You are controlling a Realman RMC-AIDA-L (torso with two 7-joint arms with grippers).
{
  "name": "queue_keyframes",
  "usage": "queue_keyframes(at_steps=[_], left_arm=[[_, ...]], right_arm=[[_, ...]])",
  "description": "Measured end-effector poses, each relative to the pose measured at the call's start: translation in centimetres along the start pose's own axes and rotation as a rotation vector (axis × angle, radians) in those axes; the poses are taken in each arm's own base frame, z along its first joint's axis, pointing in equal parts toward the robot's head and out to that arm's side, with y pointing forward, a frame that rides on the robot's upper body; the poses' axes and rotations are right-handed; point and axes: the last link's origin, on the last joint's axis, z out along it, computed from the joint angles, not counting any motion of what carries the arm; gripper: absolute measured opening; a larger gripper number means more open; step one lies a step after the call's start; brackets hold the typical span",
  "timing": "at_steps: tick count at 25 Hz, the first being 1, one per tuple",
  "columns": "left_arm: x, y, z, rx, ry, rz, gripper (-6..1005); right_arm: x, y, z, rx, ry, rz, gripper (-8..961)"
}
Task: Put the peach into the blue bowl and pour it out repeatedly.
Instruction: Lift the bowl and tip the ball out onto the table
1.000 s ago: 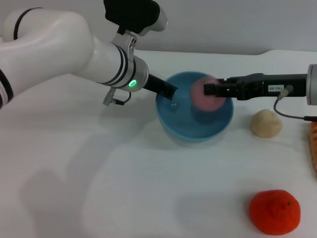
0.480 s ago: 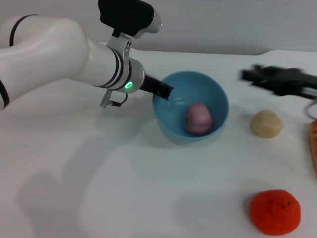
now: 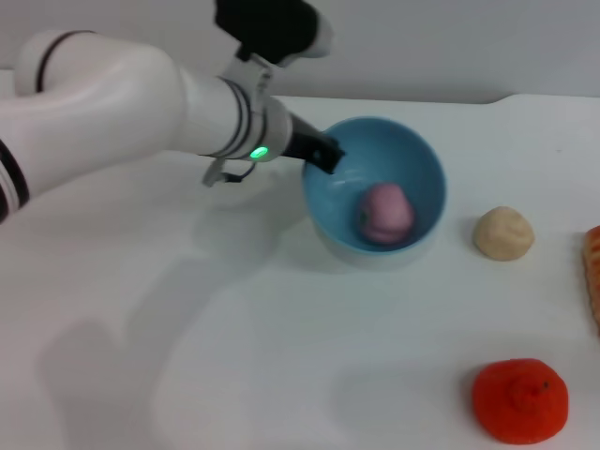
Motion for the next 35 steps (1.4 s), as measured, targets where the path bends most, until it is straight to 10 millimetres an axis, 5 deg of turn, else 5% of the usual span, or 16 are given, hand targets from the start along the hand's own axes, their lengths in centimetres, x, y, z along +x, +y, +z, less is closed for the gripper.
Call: queue_keyframes(at_steps=[6, 13, 27, 35], left_arm=[[2.8, 2.4, -0.2, 0.062, 0.082, 0.316, -2], [4.8, 8.0, -1.1, 0.078, 0.190, 0.768, -2], [2.6, 14.3, -2.9, 0.124, 0.577, 1.363, -2], [2.2, 16.0, -3.0, 0.154, 0.631, 1.574, -1]], right_arm=[[3.6, -0.9, -3.4, 0.211, -0.099, 0.074, 550], [4.0, -0.5, -3.4, 0.242, -0.137, 0.075, 549], [3.8, -0.2, -2.3, 0.232, -0.147, 0.084, 550], [3.8, 0.1, -1.7, 0.221, -0.147, 0.095, 548]])
